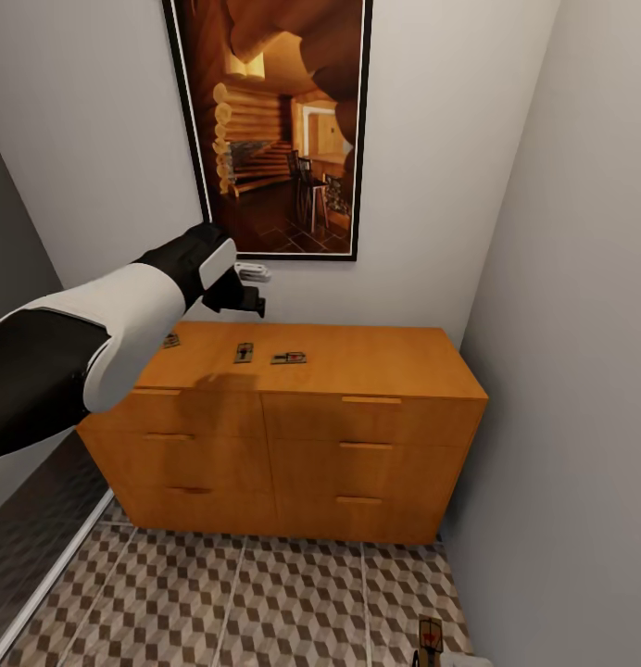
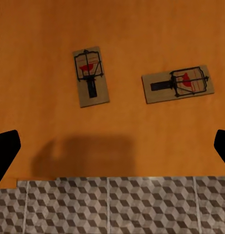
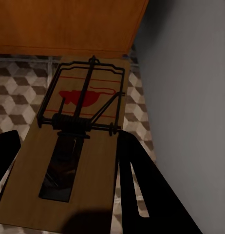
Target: Take the four mousetraps from the cabinet in the bathroom and place them on the bathroom floor. Make sure all four end up on the same floor surface, and ensure that at least two of them are either under or directly next to the same bathroom sink.
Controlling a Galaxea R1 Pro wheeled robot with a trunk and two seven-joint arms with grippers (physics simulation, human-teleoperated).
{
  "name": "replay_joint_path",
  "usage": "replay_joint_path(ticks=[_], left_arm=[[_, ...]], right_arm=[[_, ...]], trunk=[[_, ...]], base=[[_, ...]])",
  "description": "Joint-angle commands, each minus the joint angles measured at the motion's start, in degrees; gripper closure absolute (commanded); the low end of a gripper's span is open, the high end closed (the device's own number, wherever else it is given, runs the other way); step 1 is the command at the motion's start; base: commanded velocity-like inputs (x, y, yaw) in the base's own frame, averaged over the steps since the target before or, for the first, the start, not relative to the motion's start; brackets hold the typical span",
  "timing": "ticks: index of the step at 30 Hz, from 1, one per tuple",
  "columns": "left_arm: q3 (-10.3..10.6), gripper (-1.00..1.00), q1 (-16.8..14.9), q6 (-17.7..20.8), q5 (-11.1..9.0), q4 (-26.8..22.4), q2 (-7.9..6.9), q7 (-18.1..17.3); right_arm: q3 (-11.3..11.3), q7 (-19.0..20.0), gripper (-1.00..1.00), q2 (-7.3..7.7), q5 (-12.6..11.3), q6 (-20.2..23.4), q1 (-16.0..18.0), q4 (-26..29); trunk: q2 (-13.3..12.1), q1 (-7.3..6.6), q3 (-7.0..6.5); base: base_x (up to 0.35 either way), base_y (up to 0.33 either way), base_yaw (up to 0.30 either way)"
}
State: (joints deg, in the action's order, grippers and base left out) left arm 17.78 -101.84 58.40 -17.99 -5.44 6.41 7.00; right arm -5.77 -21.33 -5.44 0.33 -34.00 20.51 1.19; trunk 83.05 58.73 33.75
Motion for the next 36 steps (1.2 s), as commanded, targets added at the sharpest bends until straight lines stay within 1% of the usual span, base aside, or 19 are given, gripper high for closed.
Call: replay_joint_path(ticks=[1, 6, 11, 28, 36], left_arm=[[0.1, -1.00, 0.0, 0.2, -0.6, 0.0, -0.13, 0.5], [0.2, -1.00, 0.0, 0.1, -0.6, 0.1, -0.82, 0.6], [0.2, -1.00, 0.0, 0.1, -0.6, 0.4, -1.08, 0.6], [0.4, -1.00, 0.0, -0.1, -0.5, 3.3, -0.53, 0.7], [0.5, -1.00, -0.1, 0.0, -0.5, 3.6, -0.59, 0.7]], right_arm=[[-0.5, -0.2, 1.00, -0.01, -0.2, -0.1, 0.0, 0.0], [-0.5, -0.2, 1.00, -0.01, -0.2, -0.1, 0.0, 0.0], [-0.5, -0.2, 1.00, -0.08, -0.2, -0.1, 0.0, 0.0], [-0.5, -0.2, 1.00, -0.10, -0.2, -0.1, 0.0, 0.0], [-0.5, -0.2, 1.00, -0.25, -0.2, -0.2, 0.0, 0.0]], trunk=[[0.0, 0.00, 0.06], [0.0, 0.00, 0.06], [0.0, 0.00, 0.06], [0.0, 0.00, 0.06], [0.0, 0.00, 0.06]], base=[[0.000, 0.000, 0.000], [0.000, 0.000, 0.000], [0.000, 0.000, 0.000], [0.000, 0.000, 0.000], [0.000, 0.000, 0.000]])
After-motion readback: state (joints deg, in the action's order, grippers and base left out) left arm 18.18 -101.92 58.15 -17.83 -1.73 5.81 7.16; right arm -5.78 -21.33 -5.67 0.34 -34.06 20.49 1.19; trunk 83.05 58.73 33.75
